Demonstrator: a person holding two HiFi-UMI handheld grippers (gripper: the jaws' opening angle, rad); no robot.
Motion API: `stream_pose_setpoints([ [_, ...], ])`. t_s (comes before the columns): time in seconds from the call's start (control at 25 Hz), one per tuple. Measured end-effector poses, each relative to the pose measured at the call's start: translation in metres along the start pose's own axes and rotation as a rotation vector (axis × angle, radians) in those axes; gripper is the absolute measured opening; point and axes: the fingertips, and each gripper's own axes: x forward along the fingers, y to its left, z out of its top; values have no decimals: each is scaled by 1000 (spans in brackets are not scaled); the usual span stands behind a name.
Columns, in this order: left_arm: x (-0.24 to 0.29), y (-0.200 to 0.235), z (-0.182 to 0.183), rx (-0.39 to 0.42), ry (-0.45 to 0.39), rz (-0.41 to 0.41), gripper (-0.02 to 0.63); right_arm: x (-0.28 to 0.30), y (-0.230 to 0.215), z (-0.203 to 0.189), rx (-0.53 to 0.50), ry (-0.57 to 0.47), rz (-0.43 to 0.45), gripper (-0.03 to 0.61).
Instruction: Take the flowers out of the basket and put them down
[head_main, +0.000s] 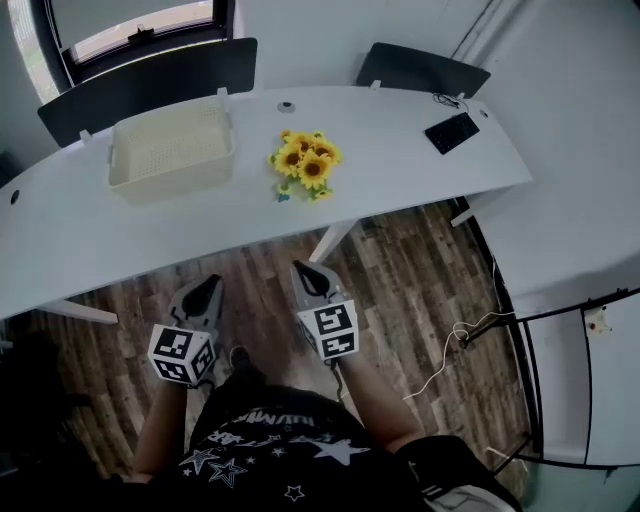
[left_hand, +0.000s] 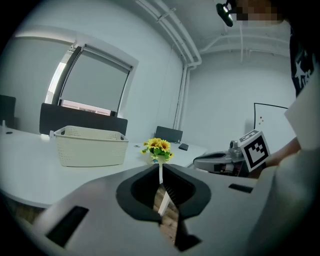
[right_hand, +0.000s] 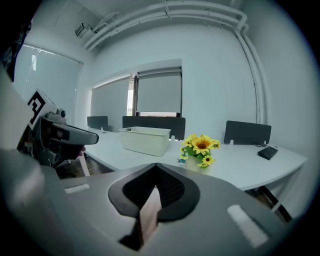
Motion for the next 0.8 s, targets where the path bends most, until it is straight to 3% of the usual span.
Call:
stream_pose_setpoints([
  [0.8, -102, -91, -39, -11, -75, 91, 25, -125, 50, -54, -65, 20, 98, 2],
])
